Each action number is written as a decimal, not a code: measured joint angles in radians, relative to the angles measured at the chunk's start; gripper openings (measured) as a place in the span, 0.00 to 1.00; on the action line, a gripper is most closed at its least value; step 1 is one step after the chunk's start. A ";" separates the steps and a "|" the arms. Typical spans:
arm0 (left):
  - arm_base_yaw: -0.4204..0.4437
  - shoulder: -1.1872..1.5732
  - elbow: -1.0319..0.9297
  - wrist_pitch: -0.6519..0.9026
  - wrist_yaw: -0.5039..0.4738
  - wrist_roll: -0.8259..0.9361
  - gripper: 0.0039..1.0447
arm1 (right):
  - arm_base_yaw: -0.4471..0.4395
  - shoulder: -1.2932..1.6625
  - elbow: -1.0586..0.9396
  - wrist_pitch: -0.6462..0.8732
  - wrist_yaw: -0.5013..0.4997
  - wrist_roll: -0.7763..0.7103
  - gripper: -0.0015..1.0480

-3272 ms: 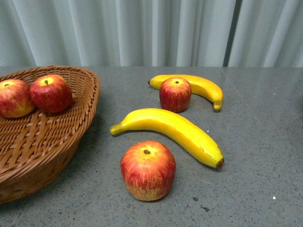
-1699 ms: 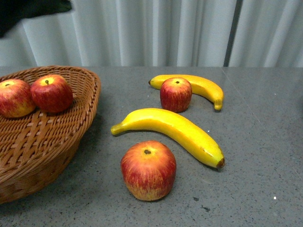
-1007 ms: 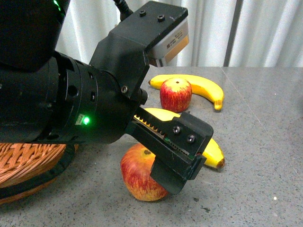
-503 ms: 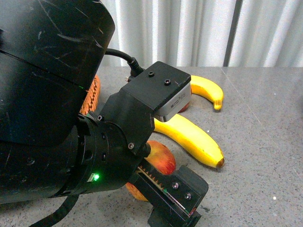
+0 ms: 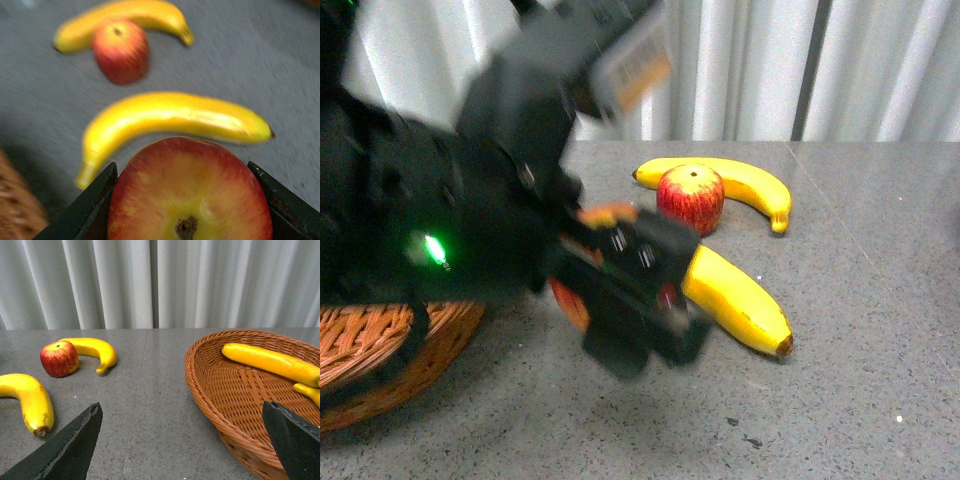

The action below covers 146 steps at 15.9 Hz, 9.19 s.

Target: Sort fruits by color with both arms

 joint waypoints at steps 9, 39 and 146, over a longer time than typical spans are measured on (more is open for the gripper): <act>0.458 -0.183 -0.196 0.089 -0.165 -0.318 0.76 | 0.000 0.000 0.000 0.000 0.000 0.000 0.94; -0.020 0.804 0.883 -0.195 -0.248 -0.152 0.94 | 0.000 0.000 0.000 0.000 0.000 0.000 0.94; 0.519 -1.437 -0.741 -0.161 -0.064 -0.159 0.94 | -0.442 1.611 1.020 -0.054 -0.443 -0.372 0.66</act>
